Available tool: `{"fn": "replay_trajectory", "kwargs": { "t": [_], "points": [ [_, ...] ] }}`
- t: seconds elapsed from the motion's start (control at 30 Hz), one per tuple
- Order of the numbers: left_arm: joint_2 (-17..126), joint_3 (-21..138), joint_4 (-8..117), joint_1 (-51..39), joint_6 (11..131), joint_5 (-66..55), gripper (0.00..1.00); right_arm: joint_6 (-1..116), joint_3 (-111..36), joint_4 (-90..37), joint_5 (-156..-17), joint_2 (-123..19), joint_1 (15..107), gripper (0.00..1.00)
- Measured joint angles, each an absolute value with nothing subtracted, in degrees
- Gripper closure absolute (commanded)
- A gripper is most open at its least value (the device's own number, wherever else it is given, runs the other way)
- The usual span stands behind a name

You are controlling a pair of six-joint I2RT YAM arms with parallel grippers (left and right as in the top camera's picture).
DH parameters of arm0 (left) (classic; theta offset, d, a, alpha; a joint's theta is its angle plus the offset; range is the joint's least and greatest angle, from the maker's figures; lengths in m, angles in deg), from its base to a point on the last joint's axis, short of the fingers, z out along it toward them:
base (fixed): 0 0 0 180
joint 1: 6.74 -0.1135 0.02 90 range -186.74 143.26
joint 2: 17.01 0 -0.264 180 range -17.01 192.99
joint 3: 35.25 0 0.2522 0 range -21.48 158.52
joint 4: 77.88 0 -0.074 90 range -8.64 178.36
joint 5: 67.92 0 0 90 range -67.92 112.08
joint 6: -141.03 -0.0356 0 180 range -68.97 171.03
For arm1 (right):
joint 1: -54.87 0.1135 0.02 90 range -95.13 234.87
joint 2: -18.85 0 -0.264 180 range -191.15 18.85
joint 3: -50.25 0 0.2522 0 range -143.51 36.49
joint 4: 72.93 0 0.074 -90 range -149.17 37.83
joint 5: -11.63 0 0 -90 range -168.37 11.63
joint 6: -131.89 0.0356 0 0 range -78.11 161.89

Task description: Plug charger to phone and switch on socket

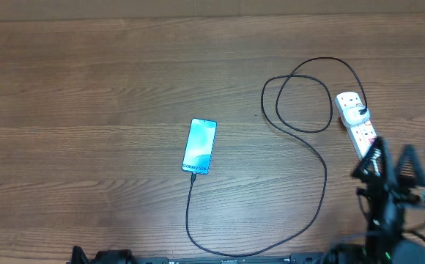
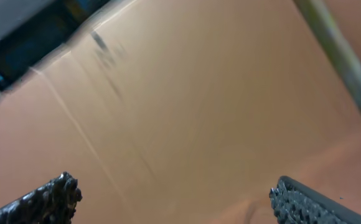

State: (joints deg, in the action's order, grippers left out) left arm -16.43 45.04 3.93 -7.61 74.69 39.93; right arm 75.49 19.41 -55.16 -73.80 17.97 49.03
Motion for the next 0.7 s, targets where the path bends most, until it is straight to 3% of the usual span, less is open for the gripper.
{"fn": "replay_trajectory", "kwargs": {
  "t": [0.23, 0.43, 0.7],
  "points": [
    [-16.4, 45.0, 3.9, -7.6, 74.7, 39.9, 0.00, 82.3, 32.2, -58.9, -73.6, 17.9, 49.0, 0.00],
    [-16.4, 45.0, 3.9, -7.6, 74.7, 39.9, 0.00, 83.7, 34.2, -51.9, -73.6, 17.9, 49.0, 0.00],
    [-16.4, 45.0, 3.9, -7.6, 74.7, 39.9, 0.00, 83.7, 34.4, -51.6, -73.6, 17.9, 49.0, 0.00]
  ]
}}
